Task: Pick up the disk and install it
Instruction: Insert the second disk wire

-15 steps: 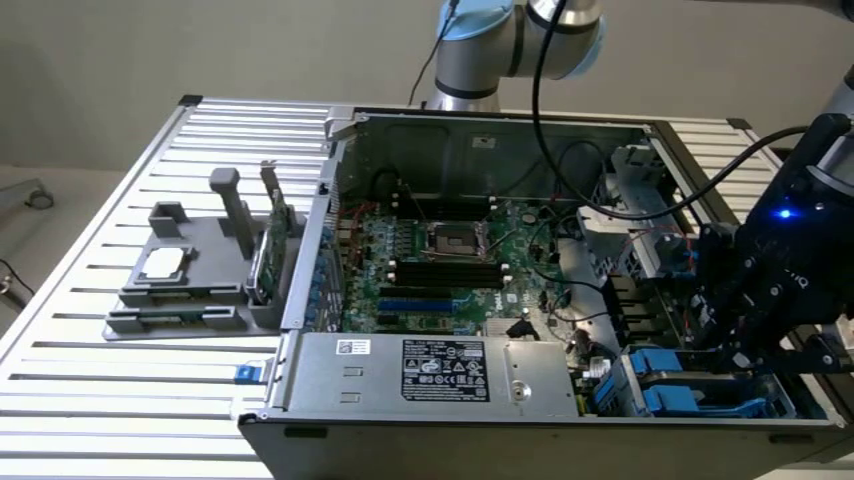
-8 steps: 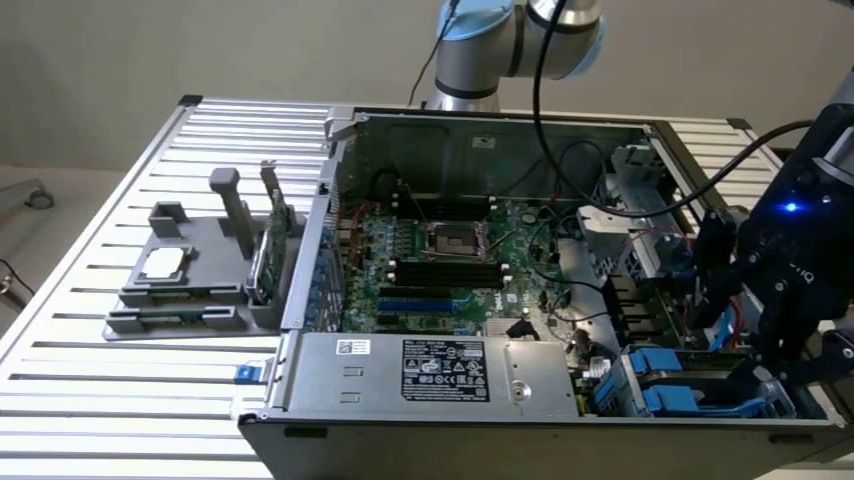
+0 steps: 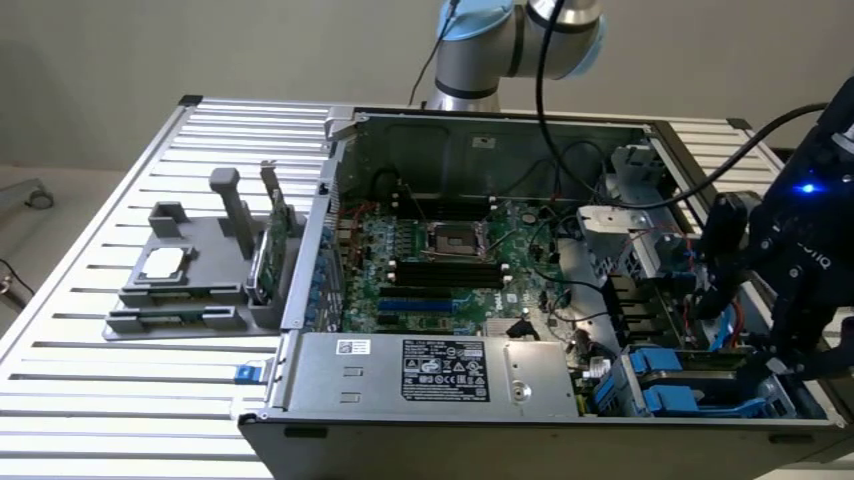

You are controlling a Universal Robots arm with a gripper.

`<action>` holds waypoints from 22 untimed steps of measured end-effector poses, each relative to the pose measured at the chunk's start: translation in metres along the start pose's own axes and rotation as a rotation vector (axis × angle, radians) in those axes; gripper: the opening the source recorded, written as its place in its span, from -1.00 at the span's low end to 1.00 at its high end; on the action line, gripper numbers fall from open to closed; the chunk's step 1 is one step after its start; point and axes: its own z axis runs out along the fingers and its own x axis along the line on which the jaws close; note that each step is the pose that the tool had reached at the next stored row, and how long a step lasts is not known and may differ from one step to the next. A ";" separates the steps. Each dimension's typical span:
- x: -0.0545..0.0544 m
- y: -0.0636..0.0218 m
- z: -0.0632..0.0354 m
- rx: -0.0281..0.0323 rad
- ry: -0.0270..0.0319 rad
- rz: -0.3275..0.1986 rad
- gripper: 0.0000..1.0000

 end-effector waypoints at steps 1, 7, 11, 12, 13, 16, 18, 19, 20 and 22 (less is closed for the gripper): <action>0.000 0.0000 -0.0021 0.0001 -0.0001 0.000 0.15; -0.001 -0.0011 -0.0114 0.0004 0.0001 0.000 -0.22; -0.001 -0.0048 -0.0144 0.0004 -0.0001 0.000 -0.47; -0.001 -0.0055 -0.0155 0.0004 0.0000 0.000 -0.47; -0.001 -0.0063 -0.0165 0.0003 0.0000 0.000 -0.47; -0.001 -0.0123 -0.0176 0.0004 0.0002 0.000 -0.47; 0.000 -0.0170 -0.0178 0.0005 0.0001 0.002 -0.47; 0.000 -0.0195 -0.0178 0.0005 0.0001 0.002 -0.47; 0.000 -0.0224 -0.0178 0.0006 0.0001 0.003 -0.47; 0.001 -0.0290 -0.0179 0.0006 0.0001 0.004 -0.47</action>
